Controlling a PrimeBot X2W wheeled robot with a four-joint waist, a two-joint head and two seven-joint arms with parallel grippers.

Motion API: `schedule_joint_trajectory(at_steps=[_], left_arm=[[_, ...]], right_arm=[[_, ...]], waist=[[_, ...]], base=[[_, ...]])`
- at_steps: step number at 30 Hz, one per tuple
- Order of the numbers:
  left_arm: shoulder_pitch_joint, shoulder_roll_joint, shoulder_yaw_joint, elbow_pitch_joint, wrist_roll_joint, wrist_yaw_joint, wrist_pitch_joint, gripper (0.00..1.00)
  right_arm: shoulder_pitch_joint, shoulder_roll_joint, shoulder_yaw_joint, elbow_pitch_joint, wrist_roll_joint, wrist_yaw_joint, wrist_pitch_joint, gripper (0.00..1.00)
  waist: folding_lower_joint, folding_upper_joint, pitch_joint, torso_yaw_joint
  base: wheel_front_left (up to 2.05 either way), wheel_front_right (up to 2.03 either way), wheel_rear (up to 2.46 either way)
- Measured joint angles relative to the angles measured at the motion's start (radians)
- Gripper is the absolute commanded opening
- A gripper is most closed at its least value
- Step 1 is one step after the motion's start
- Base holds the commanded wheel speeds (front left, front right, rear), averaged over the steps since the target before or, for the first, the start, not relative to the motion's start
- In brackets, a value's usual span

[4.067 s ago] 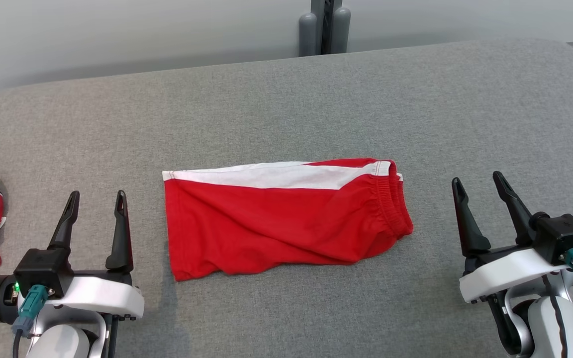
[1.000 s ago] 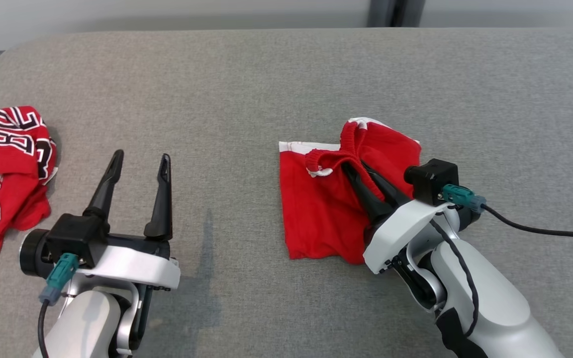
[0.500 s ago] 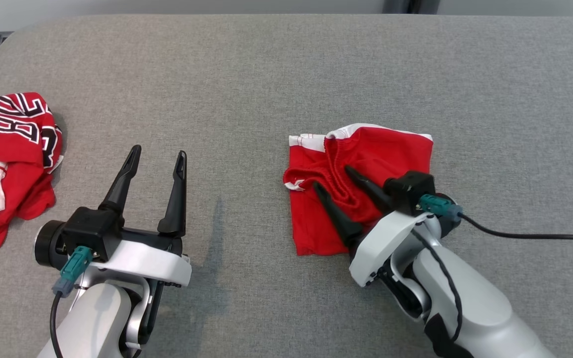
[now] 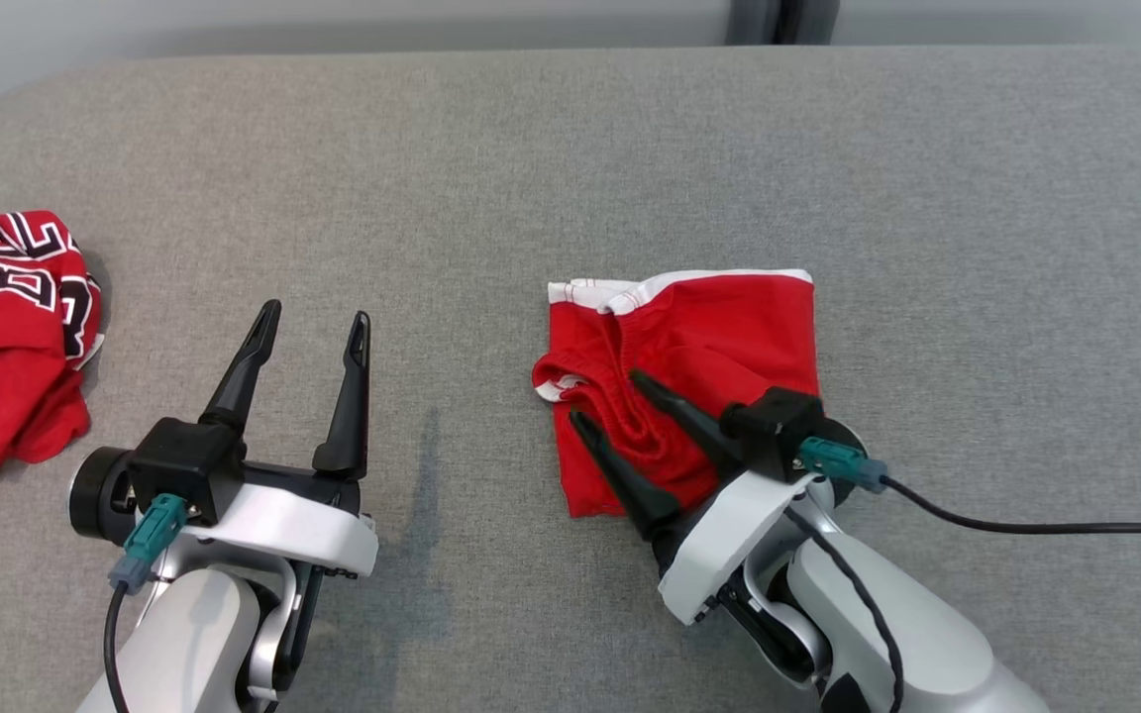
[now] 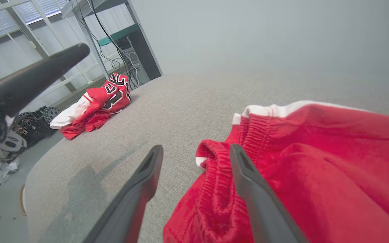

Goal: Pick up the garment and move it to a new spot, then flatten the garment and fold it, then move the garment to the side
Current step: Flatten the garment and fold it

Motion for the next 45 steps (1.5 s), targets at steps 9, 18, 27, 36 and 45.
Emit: schedule_joint_trajectory(at_steps=[9, 18, 27, 36, 45], left_arm=[[0.042, 0.015, 0.028, 0.011, -0.023, 0.026, 0.001, 1.0], [0.089, 0.046, 0.093, -0.013, -0.041, 0.064, -0.004, 1.0], [0.15, 0.105, 0.141, -0.059, -0.04, 0.055, -0.008, 1.0], [0.277, 0.131, 0.177, -0.128, -0.038, 0.021, -0.012, 1.0], [0.351, 0.117, 0.187, -0.153, -0.031, 0.004, -0.012, 1.0]], right_arm=[[0.049, 0.0, -0.16, -0.066, -0.055, 0.0, -0.062, 1.0], [0.164, 0.0, -0.463, -0.136, -0.24, 0.0, -0.062, 1.0], [0.274, -0.001, -0.646, -0.264, -0.38, 0.0, 0.023, 1.0], [0.388, -0.001, -0.694, -0.36, -0.409, 0.0, 0.078, 1.0], [0.486, -0.001, -0.719, -0.43, -0.408, 0.0, 0.115, 1.0]], waist=[[0.0, 0.0, -0.069, -0.028], [0.0, 0.0, -0.148, -0.069], [0.0, 0.0, -0.197, -0.09], [0.0, 0.0, -0.242, -0.091], [0.0, 0.0, -0.274, -0.082]], base=[[0.0, 0.0, 0.0], [0.0, 0.0, 0.0], [0.0, 0.0, 0.0], [0.0, 0.0, 0.0], [0.0, 0.0, 0.0]])
